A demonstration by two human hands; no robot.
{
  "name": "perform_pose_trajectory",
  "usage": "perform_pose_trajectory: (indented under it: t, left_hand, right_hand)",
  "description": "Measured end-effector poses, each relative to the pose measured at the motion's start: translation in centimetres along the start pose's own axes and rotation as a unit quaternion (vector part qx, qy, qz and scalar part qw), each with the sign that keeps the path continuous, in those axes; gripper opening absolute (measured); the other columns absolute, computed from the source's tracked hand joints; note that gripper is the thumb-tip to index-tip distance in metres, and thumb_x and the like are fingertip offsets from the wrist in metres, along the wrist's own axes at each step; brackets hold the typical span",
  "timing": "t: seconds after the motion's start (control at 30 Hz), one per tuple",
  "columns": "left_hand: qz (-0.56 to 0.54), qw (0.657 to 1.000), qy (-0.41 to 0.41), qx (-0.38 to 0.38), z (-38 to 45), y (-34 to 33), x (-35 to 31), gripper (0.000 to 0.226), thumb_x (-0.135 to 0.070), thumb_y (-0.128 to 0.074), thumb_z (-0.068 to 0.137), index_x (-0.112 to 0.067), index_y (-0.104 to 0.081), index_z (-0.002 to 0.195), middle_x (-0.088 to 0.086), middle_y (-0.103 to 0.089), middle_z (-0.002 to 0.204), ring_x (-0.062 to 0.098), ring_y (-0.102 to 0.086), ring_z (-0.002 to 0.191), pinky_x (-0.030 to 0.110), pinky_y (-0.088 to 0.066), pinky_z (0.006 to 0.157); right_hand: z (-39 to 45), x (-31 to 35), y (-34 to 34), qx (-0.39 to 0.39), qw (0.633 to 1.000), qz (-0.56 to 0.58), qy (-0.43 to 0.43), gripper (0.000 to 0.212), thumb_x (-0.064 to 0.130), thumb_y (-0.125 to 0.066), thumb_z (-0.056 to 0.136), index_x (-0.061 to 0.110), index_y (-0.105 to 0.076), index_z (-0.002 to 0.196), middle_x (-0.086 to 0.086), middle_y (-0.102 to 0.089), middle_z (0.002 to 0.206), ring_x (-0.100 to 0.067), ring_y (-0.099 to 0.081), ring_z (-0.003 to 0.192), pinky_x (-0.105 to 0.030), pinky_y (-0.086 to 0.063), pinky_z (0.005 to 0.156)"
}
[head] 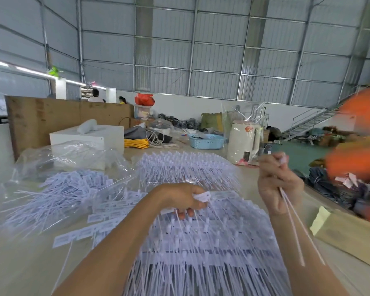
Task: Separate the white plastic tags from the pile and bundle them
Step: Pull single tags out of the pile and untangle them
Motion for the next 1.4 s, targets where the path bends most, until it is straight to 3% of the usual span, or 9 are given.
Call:
perform_pose_trajectory:
  t: [0.07, 0.17, 0.23, 0.37, 0.5, 0.73, 1.0, 1.1, 1.4]
  left_hand:
    - [0.014, 1.000, -0.003, -0.006, 0.0, 0.2, -0.2, 0.031, -0.022, -0.052, 0.097, -0.017, -0.049, 0.128, 0.011, -0.059, 0.106, 0.018, -0.056, 0.071, 0.032, -0.051, 0.063]
    - [0.091, 0.995, -0.015, -0.029, -0.2, 0.1, -0.6, 0.029, -0.026, -0.050, 0.098, -0.020, -0.050, 0.126, 0.009, -0.060, 0.096, 0.018, -0.055, 0.070, 0.034, -0.050, 0.067]
    - [0.134, 0.989, -0.024, -0.050, -0.3, 0.0, -1.0, 0.030, -0.031, -0.051, 0.097, -0.023, -0.050, 0.126, 0.000, -0.053, 0.081, 0.014, -0.052, 0.063, 0.027, -0.045, 0.061]
    - [0.141, 0.985, -0.062, -0.082, 0.0, -0.1, -1.4, 0.029, -0.028, -0.057, 0.094, -0.014, -0.052, 0.119, 0.004, -0.054, 0.093, 0.016, -0.051, 0.071, 0.025, -0.038, 0.057]
    - [0.062, 0.992, -0.053, -0.092, -0.1, 0.7, -0.9, 0.035, -0.031, -0.072, 0.082, -0.014, -0.049, 0.103, -0.001, -0.063, 0.077, 0.008, -0.057, 0.059, 0.022, -0.044, 0.055]
    - [0.067, 0.995, -0.028, -0.072, -0.1, 1.4, 0.1, 0.028, -0.029, -0.064, 0.090, -0.001, -0.069, 0.090, -0.001, -0.064, 0.063, 0.013, -0.057, 0.060, 0.025, -0.046, 0.064]
    - [0.129, 0.977, -0.042, -0.165, -0.1, 1.2, -0.9, 0.030, -0.035, -0.069, 0.084, -0.007, -0.072, 0.077, 0.000, -0.059, 0.060, 0.011, -0.050, 0.055, 0.026, -0.039, 0.060]
    - [0.141, 0.973, -0.048, -0.177, -0.1, 1.0, -1.2, 0.030, -0.037, -0.069, 0.084, -0.017, -0.062, 0.062, -0.002, -0.057, 0.060, 0.013, -0.051, 0.058, 0.028, -0.040, 0.064]
    - [0.054, 0.986, -0.095, -0.129, -0.2, 0.6, -1.1, 0.037, -0.028, -0.051, 0.097, -0.019, -0.062, 0.063, -0.004, -0.055, 0.055, 0.012, -0.047, 0.053, 0.024, -0.038, 0.057]
  right_hand:
    - [0.6, -0.8, 0.5, -0.109, 0.972, -0.207, -0.026, 0.019, 0.000, -0.076, 0.068, 0.000, -0.059, 0.075, -0.010, -0.050, 0.068, -0.009, -0.048, 0.046, -0.011, -0.040, 0.036]
    - [1.4, -2.6, 2.2, -0.216, 0.771, -0.597, -0.051, 0.014, 0.006, -0.066, 0.080, 0.009, -0.057, 0.069, -0.007, -0.050, 0.069, -0.009, -0.048, 0.053, -0.016, -0.037, 0.040]
    - [1.6, -4.1, 2.8, -0.206, 0.708, -0.672, -0.075, 0.015, 0.009, -0.059, 0.090, 0.009, -0.058, 0.075, -0.006, -0.056, 0.073, -0.013, -0.054, 0.065, -0.020, -0.046, 0.052]
    - [1.3, -5.5, 3.0, -0.170, 0.749, -0.632, -0.104, 0.013, 0.011, -0.057, 0.092, 0.006, -0.055, 0.080, -0.009, -0.062, 0.075, -0.017, -0.063, 0.063, -0.032, -0.056, 0.059]
    - [1.6, -5.4, 2.8, -0.176, 0.701, -0.690, -0.036, 0.016, 0.004, -0.059, 0.090, 0.006, -0.057, 0.075, -0.008, -0.058, 0.062, -0.015, -0.056, 0.052, -0.026, -0.046, 0.050]
    - [1.7, -5.5, 2.3, -0.152, 0.715, -0.680, -0.050, 0.016, 0.005, -0.058, 0.091, 0.007, -0.057, 0.075, -0.006, -0.058, 0.066, -0.015, -0.055, 0.057, -0.029, -0.051, 0.055]
    - [1.7, -4.5, 2.0, -0.155, 0.606, -0.780, 0.010, 0.013, 0.000, -0.059, 0.088, 0.005, -0.060, 0.076, -0.012, -0.060, 0.082, -0.023, -0.057, 0.075, -0.036, -0.050, 0.069]
    - [1.7, -4.3, 2.1, -0.154, 0.653, -0.742, 0.001, 0.010, -0.001, -0.057, 0.089, 0.002, -0.059, 0.080, -0.021, -0.062, 0.092, -0.021, -0.061, 0.076, -0.035, -0.055, 0.062]
    - [1.5, -4.2, 3.3, -0.130, 0.641, -0.754, -0.065, 0.010, 0.003, -0.060, 0.089, 0.003, -0.059, 0.080, 0.001, -0.056, 0.050, -0.011, -0.053, 0.043, -0.021, -0.045, 0.046]
Point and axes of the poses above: each hand's wrist, its own z-axis towards the middle knuckle, its own y-axis out of the back of the hand, x = y × z, the point moved 2 cm from there along z, towards the middle knuckle
